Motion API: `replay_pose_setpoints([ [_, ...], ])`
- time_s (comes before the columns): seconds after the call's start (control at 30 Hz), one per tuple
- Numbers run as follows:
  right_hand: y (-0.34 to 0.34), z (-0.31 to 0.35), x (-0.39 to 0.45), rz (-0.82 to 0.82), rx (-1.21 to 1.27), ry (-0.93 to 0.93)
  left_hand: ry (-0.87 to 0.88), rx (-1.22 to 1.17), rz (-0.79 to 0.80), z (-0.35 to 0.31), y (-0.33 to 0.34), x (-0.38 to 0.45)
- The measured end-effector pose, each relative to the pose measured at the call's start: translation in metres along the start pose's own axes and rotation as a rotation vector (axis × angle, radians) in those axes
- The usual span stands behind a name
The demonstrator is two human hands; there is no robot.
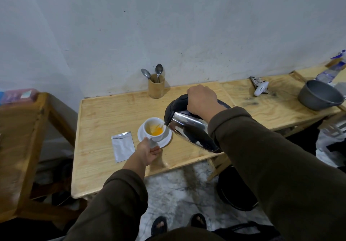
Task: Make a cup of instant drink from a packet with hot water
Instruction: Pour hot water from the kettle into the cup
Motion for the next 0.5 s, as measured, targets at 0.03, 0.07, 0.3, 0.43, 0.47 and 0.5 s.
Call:
replay_pose_setpoints([
  [0.03,0.0003,0.0000,0.0001,0.001,0.000,0.001,0.003,-0.007,0.012,-0.0002,0.0011,-0.0006],
  [0.07,0.0008,-0.0001,0.0001,0.002,-0.001,0.003,0.006,-0.014,0.026,-0.0005,0.0022,-0.0018],
  [0.3,-0.0002,0.0020,0.0003,0.016,-0.006,-0.006,0.004,0.040,0.052,-0.0006,0.0035,-0.0022],
  [0.43,-0.0011,0.0056,-0.0005,0.014,-0.007,-0.019,0.019,0.030,0.035,-0.0016,0.0028,-0.0012],
  [0.47,-0.0012,0.0064,-0.0005,0.014,-0.007,-0.021,0.024,0.032,0.028,-0.0021,0.0025,-0.0012],
  [0.5,-0.0010,0.0069,-0.0004,0.015,-0.008,-0.022,0.028,0.035,0.021,-0.0022,0.0023,-0.0011],
])
Point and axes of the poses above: each hand's wrist, its own x-axis towards the middle knuckle, its own y-axis out of the palm, z = x × y, the point moved 10 cm from there along x, towards the middle knuckle, and after that the axes turned 8 degrees about x, right-handed, at the moved point
